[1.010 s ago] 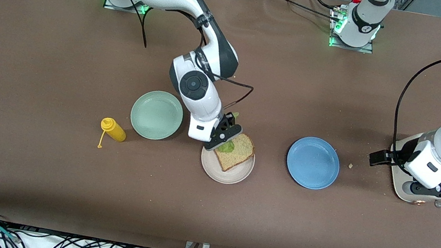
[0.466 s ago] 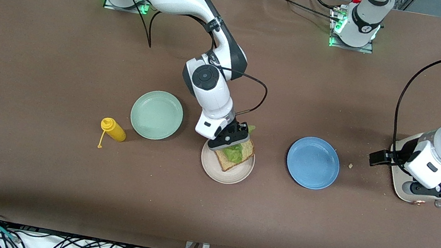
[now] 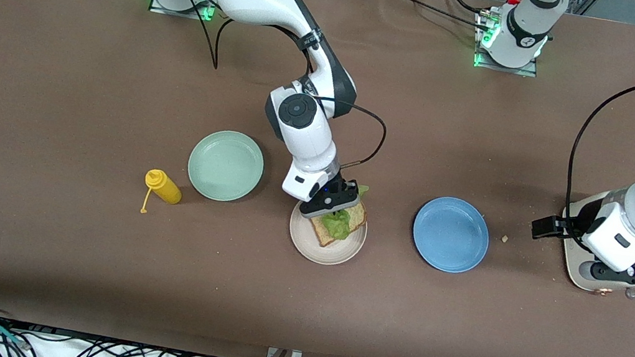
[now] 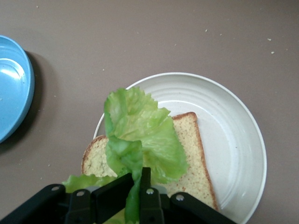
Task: Make sandwich in beige plate with both arms
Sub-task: 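Lower the lettuce onto the bread and open the right gripper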
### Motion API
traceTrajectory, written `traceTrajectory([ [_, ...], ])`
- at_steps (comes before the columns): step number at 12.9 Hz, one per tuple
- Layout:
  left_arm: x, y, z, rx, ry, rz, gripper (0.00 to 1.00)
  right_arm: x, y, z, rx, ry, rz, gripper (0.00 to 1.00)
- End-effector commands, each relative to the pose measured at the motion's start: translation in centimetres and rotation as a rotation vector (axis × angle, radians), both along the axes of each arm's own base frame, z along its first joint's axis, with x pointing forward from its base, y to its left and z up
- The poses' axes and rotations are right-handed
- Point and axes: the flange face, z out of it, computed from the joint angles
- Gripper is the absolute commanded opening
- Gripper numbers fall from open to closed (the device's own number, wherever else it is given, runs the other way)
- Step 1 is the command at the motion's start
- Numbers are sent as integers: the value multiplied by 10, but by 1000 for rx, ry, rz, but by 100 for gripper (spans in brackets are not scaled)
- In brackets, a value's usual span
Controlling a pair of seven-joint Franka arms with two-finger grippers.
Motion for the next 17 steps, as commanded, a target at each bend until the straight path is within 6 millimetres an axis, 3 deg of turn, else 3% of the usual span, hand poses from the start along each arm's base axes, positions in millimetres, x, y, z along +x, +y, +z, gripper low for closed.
traceTrajectory([
  [1, -1, 0, 4, -25, -4, -15, 99, 4, 6, -2, 29, -39, -16, 46],
  [2, -1, 0, 4, -26, -4, -15, 99, 4, 6, -5, 28, -45, -14, 67],
  [3, -1, 0, 4, -26, -4, -15, 99, 4, 6, -6, 24, -49, -7, 100],
  [8, -1, 0, 4, -24, -4, -17, 99, 6, 2, -6, 0, -59, 41, 100],
  [11, 0, 1, 3, -25, -4, -17, 99, 5, -14, 22, -46, 1, 89, 100],
  [13, 0, 3, 4, -21, -6, -16, 99, -1, -43, 50, -94, 109, 114, 100],
  [15, 0, 8, 5, -17, -6, -9, 99, 14, -93, 90, -112, 172, 92, 100],
  [17, 1, 41, 7, -17, -10, 38, 99, 31, -153, 133, -127, 206, 108, 100],
])
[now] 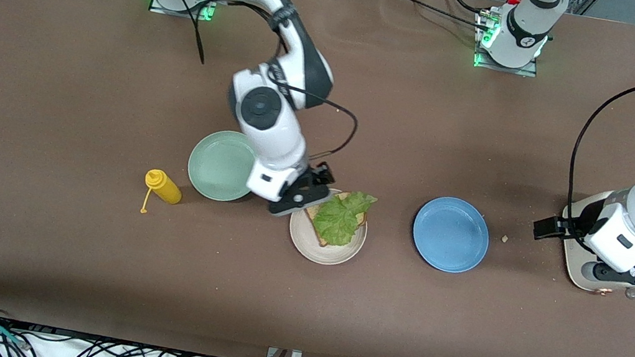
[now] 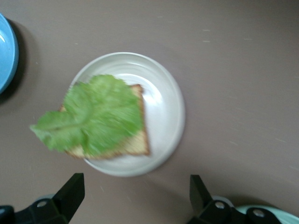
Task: Make sandwich in beige plate with both arms
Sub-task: 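Withdraw the right gripper while the left gripper grasps the toaster bread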
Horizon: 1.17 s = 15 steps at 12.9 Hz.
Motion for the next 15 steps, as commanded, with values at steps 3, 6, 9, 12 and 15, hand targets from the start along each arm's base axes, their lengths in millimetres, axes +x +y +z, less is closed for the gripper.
traceTrajectory([
  [3, -2, 82, 12, -15, -20, 12, 99, 19, -171, 91, 22, 51, -68, 100],
  [6, -13, 152, 15, -11, -20, -6, 99, 22, -268, 138, -22, 109, -105, 100],
  [9, -32, 226, 8, -18, -9, -40, 98, 8, -338, 191, -50, 124, -152, 100],
  [12, -51, 278, -6, -30, 11, -47, 96, -7, -363, 241, -101, 138, -223, 100],
  [15, -60, 298, -44, 20, 98, -33, 94, -21, -380, 272, -127, 144, -249, 100],
])
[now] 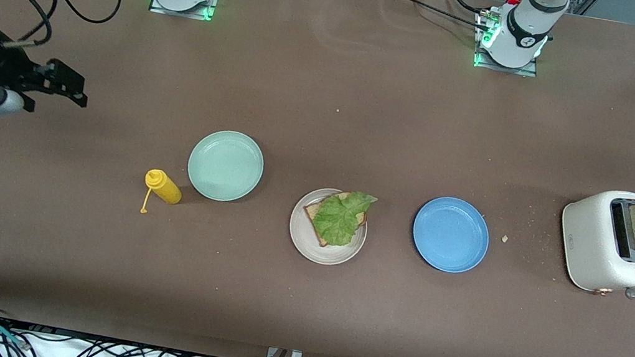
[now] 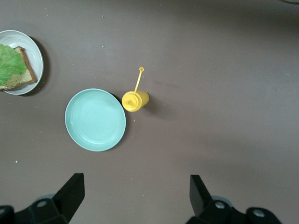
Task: Make sandwich in beige plate with both arms
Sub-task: 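Withdraw the right gripper while the left gripper grasps the toaster bread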
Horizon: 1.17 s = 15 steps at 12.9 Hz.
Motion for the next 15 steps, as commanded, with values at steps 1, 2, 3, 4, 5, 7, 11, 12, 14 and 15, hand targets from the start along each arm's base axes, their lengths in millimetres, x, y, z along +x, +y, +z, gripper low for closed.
traceTrajectory([
  [1, -6, -4, -32, 45, 75, -8, 94, -16, -12, 38, -33, -2, -28, 100],
  [2, -5, -6, -39, 47, 86, 24, 94, -27, -33, 58, -17, -29, -62, 100],
  [3, -4, -10, -51, 39, 101, 43, 94, -37, -49, 64, -12, -27, -88, 100],
  [4, -2, -13, -59, 41, 92, 58, 94, -46, -44, 61, -13, 11, -79, 100],
  [5, -4, -18, -74, 42, 87, 70, 94, -44, -42, 42, -30, 57, -81, 100],
  [7, -7, -22, -83, 40, 92, 68, 94, -30, -45, 12, -32, 34, -99, 100],
  [11, -13, -25, -95, 30, 129, 66, 48, -28, -41, 17, -64, 8, -94, 100],
  [12, -15, -24, -93, 32, 138, 67, 25, -28, -34, 18, -69, 9, -80, 100],
  [14, -17, -25, -90, 32, 153, 76, 0, -29, -35, 18, -94, 13, -103, 100],
  [15, -16, -25, -89, 33, 152, 78, 0, -29, -36, 18, -94, 13, -105, 100],
])
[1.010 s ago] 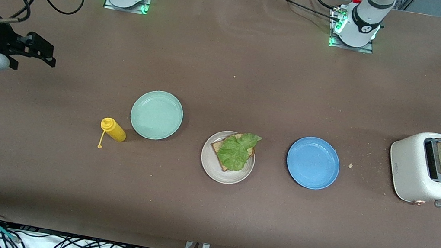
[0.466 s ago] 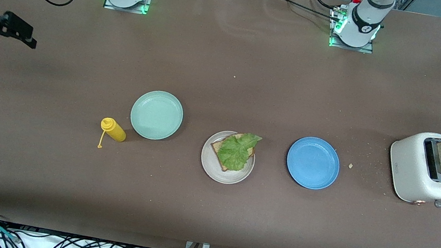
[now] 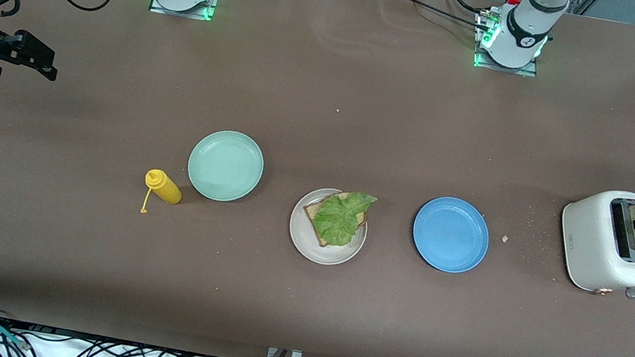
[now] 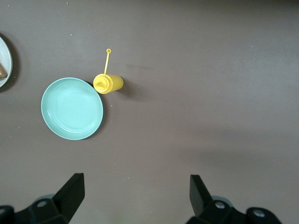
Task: Make sandwich in beige plate with both arms
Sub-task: 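Lift the bread slice from the toaster and carry it toward the beige plate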
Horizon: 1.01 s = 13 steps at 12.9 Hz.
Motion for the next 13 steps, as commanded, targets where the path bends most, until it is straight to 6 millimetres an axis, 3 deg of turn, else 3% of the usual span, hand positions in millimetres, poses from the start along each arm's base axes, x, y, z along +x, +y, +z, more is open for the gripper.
traceTrajectory([
  [1, -3, -2, 12, 45, 13, -1, 0, -5, 0, 4, -23, -3, -15, 100],
  [3, -2, -3, 31, 92, -6, -25, 0, -5, -1, 5, -25, -3, -14, 100],
  [6, 2, -20, 84, 139, -77, -58, 0, -5, -14, 9, -23, -12, -40, 100],
  [8, 0, -38, 121, 170, -118, -74, 0, -4, -8, 6, -24, -8, -18, 100],
  [11, 6, -78, 171, 153, -130, -112, 0, -5, -5, 6, -24, -3, -17, 100],
  [13, 12, -123, 184, 124, -133, -157, 0, -5, 8, 6, -52, -6, 5, 100],
])
